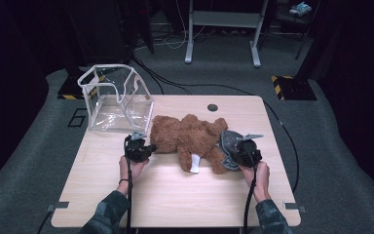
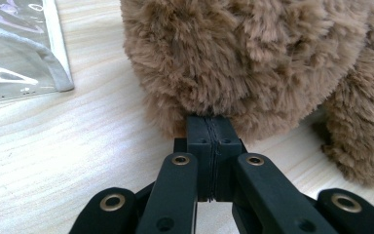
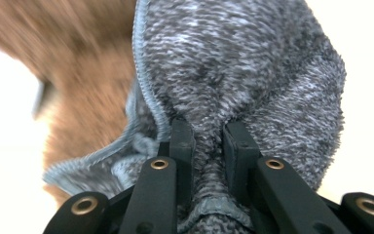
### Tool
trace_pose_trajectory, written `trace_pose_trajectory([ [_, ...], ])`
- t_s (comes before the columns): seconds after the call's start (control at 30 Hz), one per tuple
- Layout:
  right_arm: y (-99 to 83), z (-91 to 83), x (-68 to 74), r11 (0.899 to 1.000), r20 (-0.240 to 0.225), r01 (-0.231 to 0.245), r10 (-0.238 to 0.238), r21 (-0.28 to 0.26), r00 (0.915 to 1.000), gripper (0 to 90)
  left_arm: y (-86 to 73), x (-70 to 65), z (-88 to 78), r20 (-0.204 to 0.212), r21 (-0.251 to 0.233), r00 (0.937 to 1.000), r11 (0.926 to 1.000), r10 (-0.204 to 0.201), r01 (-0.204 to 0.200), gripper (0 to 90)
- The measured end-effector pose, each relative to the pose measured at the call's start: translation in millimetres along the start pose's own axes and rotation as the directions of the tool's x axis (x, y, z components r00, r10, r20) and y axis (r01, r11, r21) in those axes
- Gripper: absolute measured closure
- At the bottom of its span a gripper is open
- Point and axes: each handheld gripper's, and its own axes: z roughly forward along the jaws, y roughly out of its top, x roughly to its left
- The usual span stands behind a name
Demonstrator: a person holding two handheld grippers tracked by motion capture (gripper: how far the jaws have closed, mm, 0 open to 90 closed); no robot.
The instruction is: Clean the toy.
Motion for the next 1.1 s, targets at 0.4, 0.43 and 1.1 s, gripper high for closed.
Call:
trace_pose_trajectory([
  [0.4,9.9,12.9,21.2,0.999,-0.057,0.035,-0.034,0.008,0.9978,77.3,0.0,0.2,0.0,0.000,-0.003,1.0000,1.0000,0.002,-0.002,89.2],
  [0.43,10.4,11.3,19.2,0.999,-0.048,0.041,-0.041,0.011,0.9980,77.3,-0.2,0.2,0.1,0.003,-0.006,1.0000,1.0000,-0.002,0.002,89.2],
  [1.1,16.3,25.0,34.5,0.999,-0.058,0.051,-0.051,-0.003,0.9970,77.6,0.3,-0.3,0.5,0.003,-0.005,0.9999,0.9999,-0.011,0.011,89.2],
])
